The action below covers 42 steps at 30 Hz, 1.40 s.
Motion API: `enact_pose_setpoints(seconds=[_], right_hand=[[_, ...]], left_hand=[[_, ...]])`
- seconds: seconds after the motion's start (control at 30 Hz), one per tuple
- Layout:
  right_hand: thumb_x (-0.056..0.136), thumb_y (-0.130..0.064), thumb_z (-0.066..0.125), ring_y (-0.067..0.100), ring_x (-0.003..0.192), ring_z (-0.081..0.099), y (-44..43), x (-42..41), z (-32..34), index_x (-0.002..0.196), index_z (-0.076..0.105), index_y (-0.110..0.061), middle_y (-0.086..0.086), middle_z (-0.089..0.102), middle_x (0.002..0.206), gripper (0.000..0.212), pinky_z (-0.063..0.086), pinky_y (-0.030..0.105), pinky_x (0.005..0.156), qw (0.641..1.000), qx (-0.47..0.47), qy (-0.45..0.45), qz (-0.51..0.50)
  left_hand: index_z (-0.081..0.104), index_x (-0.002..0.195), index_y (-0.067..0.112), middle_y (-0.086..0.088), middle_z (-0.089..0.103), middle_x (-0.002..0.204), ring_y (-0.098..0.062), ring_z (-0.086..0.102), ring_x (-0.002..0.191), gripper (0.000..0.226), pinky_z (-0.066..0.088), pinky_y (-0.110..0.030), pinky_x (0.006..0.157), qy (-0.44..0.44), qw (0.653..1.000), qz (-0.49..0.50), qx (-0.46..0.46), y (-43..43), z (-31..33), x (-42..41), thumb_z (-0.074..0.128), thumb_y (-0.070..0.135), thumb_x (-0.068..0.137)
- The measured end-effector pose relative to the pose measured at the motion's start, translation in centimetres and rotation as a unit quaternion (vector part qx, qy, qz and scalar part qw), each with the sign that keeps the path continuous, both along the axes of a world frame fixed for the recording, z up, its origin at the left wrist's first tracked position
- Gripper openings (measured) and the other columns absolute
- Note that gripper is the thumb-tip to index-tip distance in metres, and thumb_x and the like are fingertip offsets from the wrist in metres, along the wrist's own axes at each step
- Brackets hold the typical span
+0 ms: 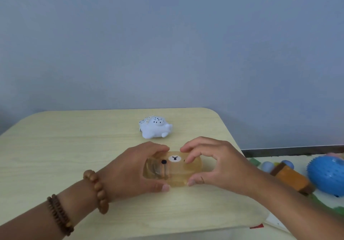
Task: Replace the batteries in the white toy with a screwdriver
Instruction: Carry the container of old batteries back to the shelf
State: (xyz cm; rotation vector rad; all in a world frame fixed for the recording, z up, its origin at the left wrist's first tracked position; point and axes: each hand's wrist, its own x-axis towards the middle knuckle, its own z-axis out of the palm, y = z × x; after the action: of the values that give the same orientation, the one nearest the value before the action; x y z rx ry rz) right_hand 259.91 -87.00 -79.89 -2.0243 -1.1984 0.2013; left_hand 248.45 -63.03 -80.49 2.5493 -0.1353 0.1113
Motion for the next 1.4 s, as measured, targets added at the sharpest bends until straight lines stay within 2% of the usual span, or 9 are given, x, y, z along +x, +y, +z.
enact_pose_setpoints(seconds=[0.1, 0.27, 0.47, 0.8, 0.97, 1.03, 1.1, 1.3, 1.4], right_hand=[[0.067, -0.039, 0.092, 0.0, 0.127, 0.055, -0.2, -0.4, 0.1, 0.103, 0.074, -0.036, -0.027, 0.06, 0.13, 0.04, 0.041, 0.025, 0.108, 1.0, -0.022, 0.0, -0.003], [0.066, -0.063, 0.083, -0.01, 0.133, 0.04, 0.2, -1.0, 0.8, 0.136, 0.053, -0.05, -0.035, 0.049, 0.137, 0.077, 0.037, 0.024, 0.113, 0.991, -0.125, -0.04, -0.033], [0.068, -0.062, 0.083, -0.008, 0.122, 0.041, 0.7, -1.2, 2.4, 0.136, 0.052, -0.047, -0.032, 0.051, 0.125, 0.076, 0.039, 0.024, 0.108, 0.978, -0.197, -0.063, -0.029], [0.068, -0.057, 0.085, -0.005, 0.114, 0.045, 1.3, -1.9, 2.8, 0.131, 0.049, -0.048, -0.04, 0.045, 0.104, 0.073, 0.044, 0.026, 0.1, 0.975, -0.206, -0.061, -0.052], [0.067, -0.076, 0.072, -0.011, 0.127, 0.042, -1.2, -2.3, 2.0, 0.142, 0.043, -0.05, -0.036, 0.045, 0.135, 0.083, 0.04, 0.024, 0.107, 0.981, -0.157, -0.024, -0.113], [0.069, -0.078, 0.061, -0.01, 0.122, 0.047, -3.7, -2.5, 0.9, 0.137, 0.054, -0.042, -0.033, 0.05, 0.13, 0.077, 0.04, 0.022, 0.101, 0.971, -0.113, -0.029, -0.21], [0.075, -0.07, 0.065, -0.003, 0.12, 0.047, -5.7, -2.6, -0.5, 0.128, 0.064, -0.036, -0.031, 0.051, 0.125, 0.063, 0.04, 0.022, 0.096, 0.945, -0.145, -0.072, -0.285], [0.085, -0.042, 0.076, 0.002, 0.103, 0.053, -6.5, -3.1, -2.5, 0.085, 0.076, -0.038, -0.032, 0.056, 0.104, 0.004, 0.038, 0.022, 0.083, 0.926, -0.145, -0.113, -0.329], [0.087, -0.038, 0.074, 0.004, 0.095, 0.052, -5.9, -3.4, -2.5, 0.075, 0.069, -0.034, -0.032, 0.053, 0.093, 0.014, 0.042, 0.024, 0.079, 0.915, -0.154, -0.132, -0.35]], left_hand=[[0.052, 0.13, 0.044, 0.03, 0.057, 0.119, 0.007, 0.054, 0.114, 0.084, 0.048, -0.026, 0.098, 0.011, 1.0, 0.008, -0.022, 0.2, 0.1, 0.1, 0.08, 0.069, 0.055], [0.055, 0.121, 0.045, 0.03, 0.061, 0.116, 0.01, 0.056, 0.109, 0.081, 0.049, -0.024, 0.096, 0.028, 0.999, 0.021, -0.039, 0.2, 0.4, 0.4, 0.089, 0.06, 0.049], [0.054, 0.12, 0.042, 0.027, 0.061, 0.113, 0.013, 0.056, 0.102, 0.078, 0.044, -0.011, 0.085, 0.065, 0.998, 0.024, -0.004, -0.1, 1.2, 0.8, 0.092, 0.053, 0.052], [0.051, 0.123, 0.04, 0.023, 0.061, 0.114, 0.007, 0.055, 0.107, 0.079, 0.043, -0.013, 0.087, 0.069, 0.996, 0.03, 0.042, -0.6, 1.5, 0.8, 0.091, 0.051, 0.056], [0.051, 0.125, 0.041, 0.023, 0.058, 0.12, 0.006, 0.054, 0.111, 0.081, 0.043, -0.015, 0.09, 0.071, 0.996, 0.035, 0.034, -0.6, 1.5, 0.4, 0.089, 0.053, 0.055], [0.051, 0.124, 0.04, 0.023, 0.058, 0.119, 0.005, 0.055, 0.11, 0.079, 0.045, -0.017, 0.093, 0.071, 0.997, 0.034, 0.028, -0.8, 1.5, 0.3, 0.09, 0.051, 0.056], [0.051, 0.125, 0.04, 0.023, 0.058, 0.118, 0.003, 0.056, 0.11, 0.078, 0.046, -0.02, 0.095, 0.071, 0.997, 0.034, 0.022, -0.7, 1.5, 0.3, 0.09, 0.05, 0.058], [0.049, 0.129, 0.039, 0.023, 0.057, 0.121, 0.001, 0.056, 0.111, 0.08, 0.047, -0.022, 0.096, 0.081, 0.996, 0.031, 0.03, -0.8, 1.7, 0.2, 0.089, 0.049, 0.06], [0.042, 0.136, 0.039, 0.024, 0.054, 0.125, 0.001, 0.054, 0.114, 0.085, 0.046, -0.022, 0.098, 0.096, 0.994, 0.015, 0.047, -0.8, 1.8, 0.0, 0.086, 0.049, 0.064]])
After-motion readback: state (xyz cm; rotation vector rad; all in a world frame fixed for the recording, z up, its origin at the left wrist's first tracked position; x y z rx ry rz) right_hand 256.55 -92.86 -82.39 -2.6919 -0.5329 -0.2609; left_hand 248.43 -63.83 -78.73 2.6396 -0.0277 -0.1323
